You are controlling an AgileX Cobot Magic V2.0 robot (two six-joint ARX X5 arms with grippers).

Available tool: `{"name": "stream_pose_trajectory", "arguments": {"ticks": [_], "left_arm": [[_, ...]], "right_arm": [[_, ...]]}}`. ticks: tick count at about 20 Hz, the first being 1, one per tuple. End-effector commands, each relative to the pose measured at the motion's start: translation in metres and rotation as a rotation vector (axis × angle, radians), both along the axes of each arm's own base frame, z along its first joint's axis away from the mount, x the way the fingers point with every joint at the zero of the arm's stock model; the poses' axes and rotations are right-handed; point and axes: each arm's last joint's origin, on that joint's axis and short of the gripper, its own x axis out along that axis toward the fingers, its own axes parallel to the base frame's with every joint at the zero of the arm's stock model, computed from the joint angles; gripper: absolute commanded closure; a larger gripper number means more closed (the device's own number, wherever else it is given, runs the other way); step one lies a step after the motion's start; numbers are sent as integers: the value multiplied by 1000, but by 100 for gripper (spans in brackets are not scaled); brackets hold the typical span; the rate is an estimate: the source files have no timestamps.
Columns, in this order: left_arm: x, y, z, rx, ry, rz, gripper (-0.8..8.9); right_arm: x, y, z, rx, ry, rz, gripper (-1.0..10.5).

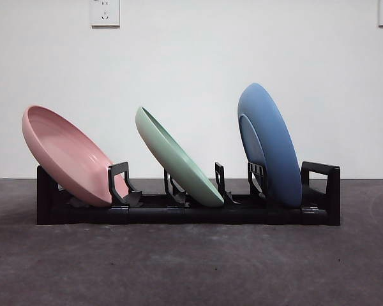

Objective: Place the plate

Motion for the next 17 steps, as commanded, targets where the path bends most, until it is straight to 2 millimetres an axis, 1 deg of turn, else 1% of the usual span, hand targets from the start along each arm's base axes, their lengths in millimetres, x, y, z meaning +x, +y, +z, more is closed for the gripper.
{"name": "stream_pose_trajectory", "arguments": {"ticks": [1,7,10,14,17], "left_arm": [[3,-1,6,7,-36,-30,527],[5,-1,9,5,-78,-30,519],[7,-1,10,4,-98,-29,525],[8,-1,11,3,-117,-29,525],[9,-1,11,3,-119,-29,525]], "right_arm": [[7,4,2,-27,-7,22,660],[18,8,-5,-36,51,20,660],[30,12,-11,-33,98,14,660],[62,22,-23,-53,194,31,661],[88,35,-22,-66,210,65,661]]}}
